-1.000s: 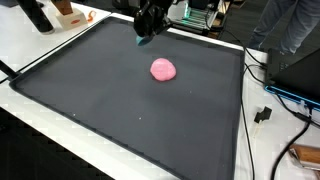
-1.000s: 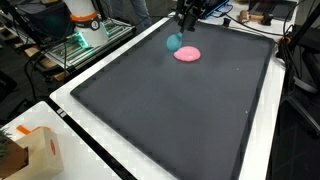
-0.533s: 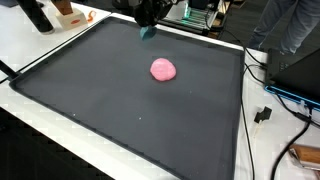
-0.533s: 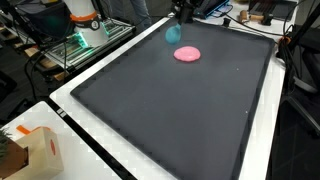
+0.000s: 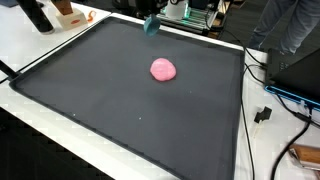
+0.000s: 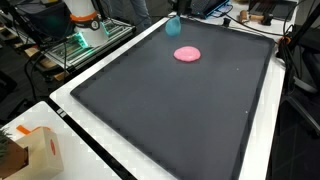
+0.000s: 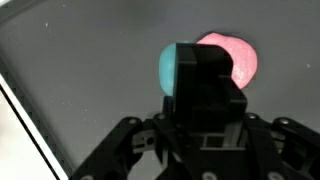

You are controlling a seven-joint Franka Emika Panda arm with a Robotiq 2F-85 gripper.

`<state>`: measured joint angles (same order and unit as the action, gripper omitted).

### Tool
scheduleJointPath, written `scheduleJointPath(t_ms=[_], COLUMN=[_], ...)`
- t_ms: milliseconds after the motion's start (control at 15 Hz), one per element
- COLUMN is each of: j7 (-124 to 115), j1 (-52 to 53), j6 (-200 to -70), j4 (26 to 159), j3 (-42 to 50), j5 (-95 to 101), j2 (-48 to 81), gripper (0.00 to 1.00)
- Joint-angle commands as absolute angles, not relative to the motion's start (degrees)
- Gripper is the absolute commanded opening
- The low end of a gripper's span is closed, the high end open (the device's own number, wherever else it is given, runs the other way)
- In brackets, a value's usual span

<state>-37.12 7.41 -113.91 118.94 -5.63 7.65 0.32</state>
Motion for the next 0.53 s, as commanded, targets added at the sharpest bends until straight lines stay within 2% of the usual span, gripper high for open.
scheduleJointPath(t_ms=[0,333,400,467], j7=[-34.12,-32.95,-34.41,-34.38], j1=[6.62,6.31,6.35,6.31], j6=[-116.34,-118.22,-115.89,-116.31], j4=[123.18,125.22,122.12,122.45], j3=[-5.61,-5.91,-6.3,-6.33], j5=[4.45,3.76,5.21,5.2], j2=[-4.35,-6.94,-4.3,-4.7], gripper=[0.25,0.25,0.5,0.5])
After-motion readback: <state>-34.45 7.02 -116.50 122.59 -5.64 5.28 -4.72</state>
